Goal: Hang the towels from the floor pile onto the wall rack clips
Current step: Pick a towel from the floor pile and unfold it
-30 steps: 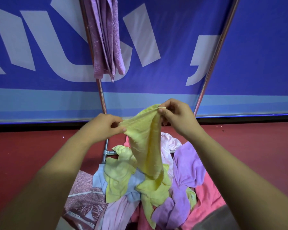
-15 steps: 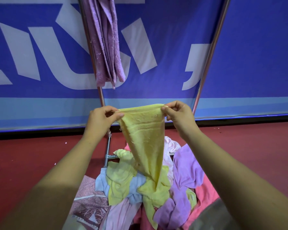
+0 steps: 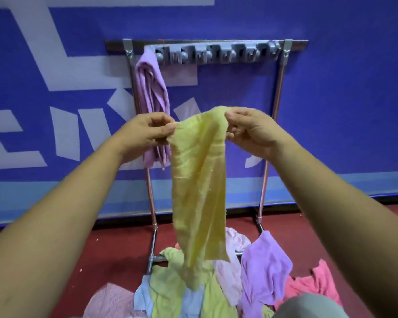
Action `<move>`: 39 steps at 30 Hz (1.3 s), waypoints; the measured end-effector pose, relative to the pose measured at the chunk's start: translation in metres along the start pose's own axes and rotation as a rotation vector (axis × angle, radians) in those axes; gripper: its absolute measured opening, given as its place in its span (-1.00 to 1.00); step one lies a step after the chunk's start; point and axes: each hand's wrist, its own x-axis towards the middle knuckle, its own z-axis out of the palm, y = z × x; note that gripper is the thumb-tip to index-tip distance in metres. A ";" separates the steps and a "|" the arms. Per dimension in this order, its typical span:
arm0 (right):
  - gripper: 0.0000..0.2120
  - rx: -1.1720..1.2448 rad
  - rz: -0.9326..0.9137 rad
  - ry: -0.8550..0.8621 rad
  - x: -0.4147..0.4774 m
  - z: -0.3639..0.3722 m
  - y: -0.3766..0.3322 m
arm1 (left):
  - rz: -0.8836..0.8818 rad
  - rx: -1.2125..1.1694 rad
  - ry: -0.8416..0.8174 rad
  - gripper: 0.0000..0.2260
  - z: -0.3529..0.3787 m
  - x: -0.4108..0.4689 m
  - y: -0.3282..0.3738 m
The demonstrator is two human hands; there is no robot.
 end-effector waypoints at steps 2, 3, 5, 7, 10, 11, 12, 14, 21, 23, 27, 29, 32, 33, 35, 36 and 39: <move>-0.84 -0.253 0.059 0.081 -0.004 -0.005 0.002 | -0.011 0.149 0.003 -0.93 -0.002 0.000 0.003; -0.87 -0.464 0.061 0.178 -0.006 -0.009 0.007 | -0.024 0.238 0.047 -0.92 -0.001 0.000 -0.001; -0.88 -0.597 0.052 0.302 -0.011 -0.011 0.012 | -0.047 0.261 0.178 -0.92 -0.002 0.002 -0.008; -0.90 -0.497 0.002 0.349 -0.016 -0.005 0.004 | 0.002 0.282 0.261 -0.95 -0.002 0.005 -0.006; -0.86 -0.435 -0.077 0.394 -0.017 -0.002 -0.010 | 0.055 0.400 0.286 -0.86 -0.002 0.009 0.001; -0.85 -0.424 -0.085 0.387 -0.017 -0.002 -0.011 | 0.062 0.464 0.280 -0.85 -0.001 0.008 0.005; -0.85 -0.421 -0.085 0.383 -0.017 -0.002 -0.012 | 0.065 0.507 0.268 -0.86 0.000 0.008 0.008; -0.84 -0.421 -0.080 0.400 -0.015 -0.006 -0.013 | 0.063 0.484 0.239 -0.92 0.000 0.009 0.011; -0.92 -0.246 -0.081 0.360 -0.010 -0.011 -0.018 | 0.025 0.338 0.155 -0.92 -0.002 0.008 0.020; -0.96 -0.220 -0.075 0.346 -0.009 -0.011 -0.019 | -0.008 0.264 -0.029 -0.92 -0.004 0.003 0.023; -0.88 -0.418 -0.057 0.394 -0.010 -0.013 -0.020 | -0.045 0.183 -0.311 -0.87 -0.005 -0.005 0.034; -0.87 -0.456 -0.056 0.419 -0.010 -0.011 -0.019 | -0.071 0.129 -0.351 -0.84 -0.003 -0.006 0.040; -0.86 -0.500 -0.068 0.468 -0.009 -0.006 -0.018 | -0.095 0.092 -0.455 -0.78 0.000 -0.008 0.045; -0.84 -0.512 -0.076 0.484 -0.009 -0.003 -0.017 | -0.075 0.124 -0.474 -0.77 0.001 -0.008 0.046; -0.83 -0.526 -0.096 0.476 -0.011 0.002 -0.017 | -0.011 0.223 -0.437 -0.80 0.005 -0.007 0.047; -0.82 -0.528 -0.104 0.456 -0.011 0.005 -0.016 | 0.024 0.271 -0.391 -0.83 0.007 -0.006 0.047; -0.85 -0.486 -0.115 0.370 -0.011 0.018 -0.014 | 0.142 0.401 -0.213 -0.88 0.010 0.000 0.047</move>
